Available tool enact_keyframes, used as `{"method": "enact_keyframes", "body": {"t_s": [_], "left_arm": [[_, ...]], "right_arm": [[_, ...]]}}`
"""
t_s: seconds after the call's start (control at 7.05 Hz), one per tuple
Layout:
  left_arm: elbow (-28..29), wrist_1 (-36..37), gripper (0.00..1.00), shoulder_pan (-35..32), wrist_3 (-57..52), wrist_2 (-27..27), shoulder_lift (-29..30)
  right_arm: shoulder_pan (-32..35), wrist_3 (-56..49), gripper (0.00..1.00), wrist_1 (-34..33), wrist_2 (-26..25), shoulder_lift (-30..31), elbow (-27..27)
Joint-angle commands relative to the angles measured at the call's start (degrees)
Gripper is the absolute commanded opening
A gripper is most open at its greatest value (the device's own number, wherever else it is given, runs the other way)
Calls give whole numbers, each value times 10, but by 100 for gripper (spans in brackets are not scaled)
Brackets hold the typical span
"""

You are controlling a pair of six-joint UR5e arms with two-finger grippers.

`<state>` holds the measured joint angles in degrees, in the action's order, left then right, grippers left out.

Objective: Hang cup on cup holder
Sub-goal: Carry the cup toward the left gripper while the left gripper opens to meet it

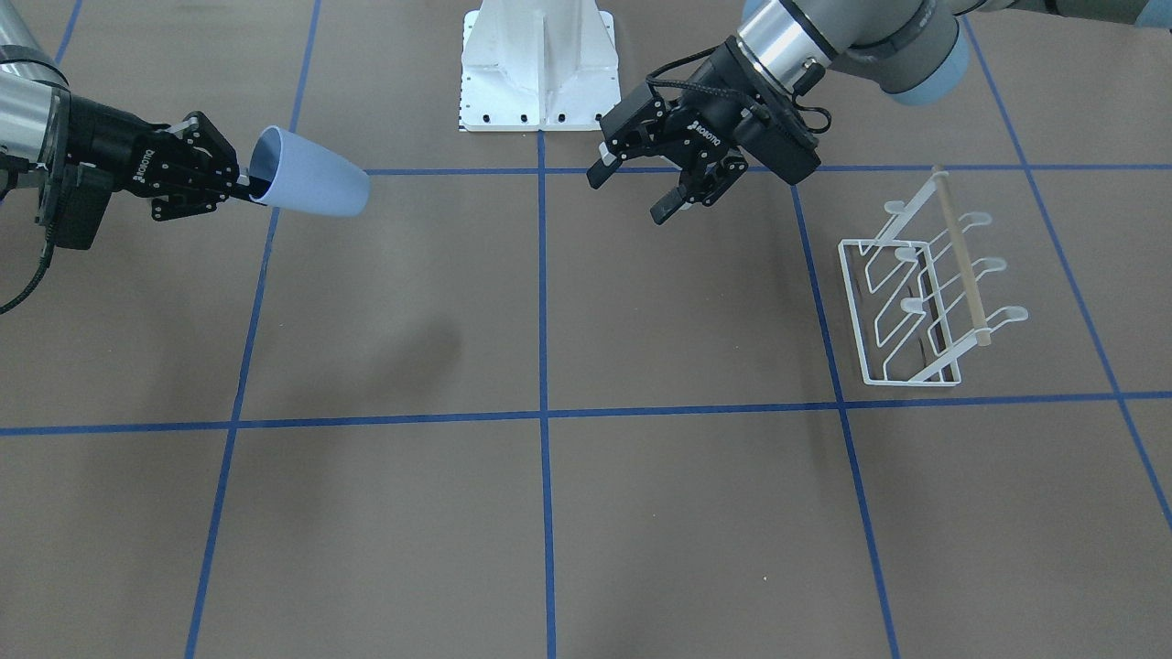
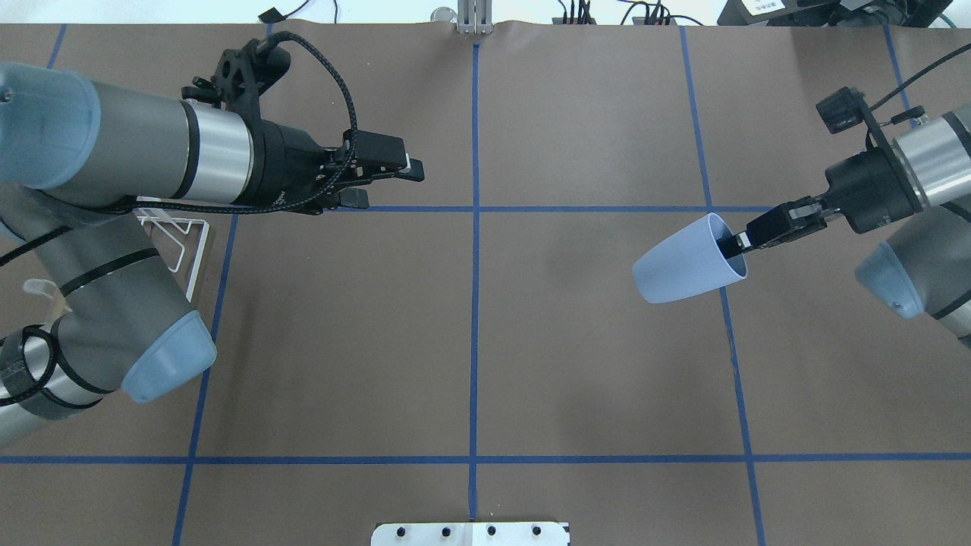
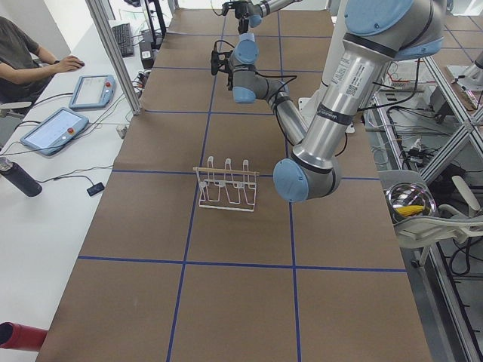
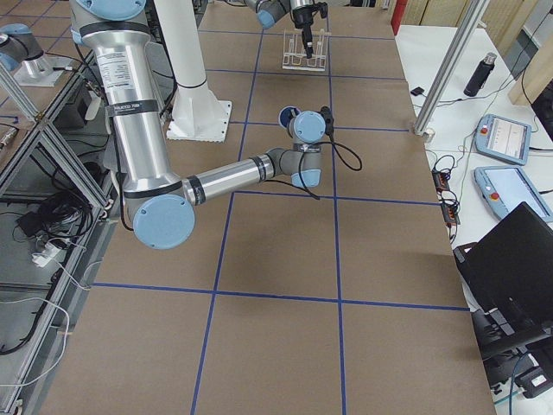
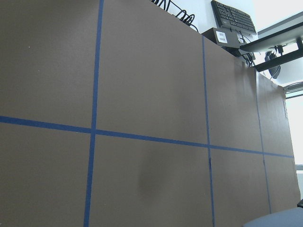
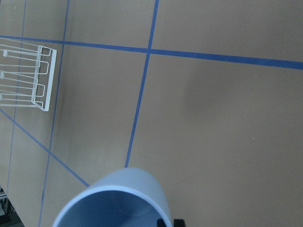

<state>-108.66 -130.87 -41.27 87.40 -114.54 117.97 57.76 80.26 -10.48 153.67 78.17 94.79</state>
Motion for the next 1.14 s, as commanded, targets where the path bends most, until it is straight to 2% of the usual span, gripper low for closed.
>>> {"method": "enact_keyframes", "body": {"t_s": [0.0, 0.14, 0.28, 0.43, 0.71, 0.99], "left_arm": [[-1, 0, 98, 2, 2, -1, 2], [-2, -2, 98, 4, 7, -1, 2], [5, -53, 98, 7, 48, 0, 2], [25, -142, 98, 7, 117, 1, 2], [95, -365, 98, 8, 301, 5, 8], [99, -423, 98, 8, 397, 6, 15]], "right_arm": [[-33, 222, 0, 161, -95, -18, 0], [-87, 293, 0, 231, -187, -19, -2], [-127, 320, 0, 233, -241, -36, -4], [-136, 377, 0, 234, -262, -60, -6], [-137, 443, 0, 234, -295, -88, -7], [-142, 491, 0, 236, -342, -102, -8]]}}
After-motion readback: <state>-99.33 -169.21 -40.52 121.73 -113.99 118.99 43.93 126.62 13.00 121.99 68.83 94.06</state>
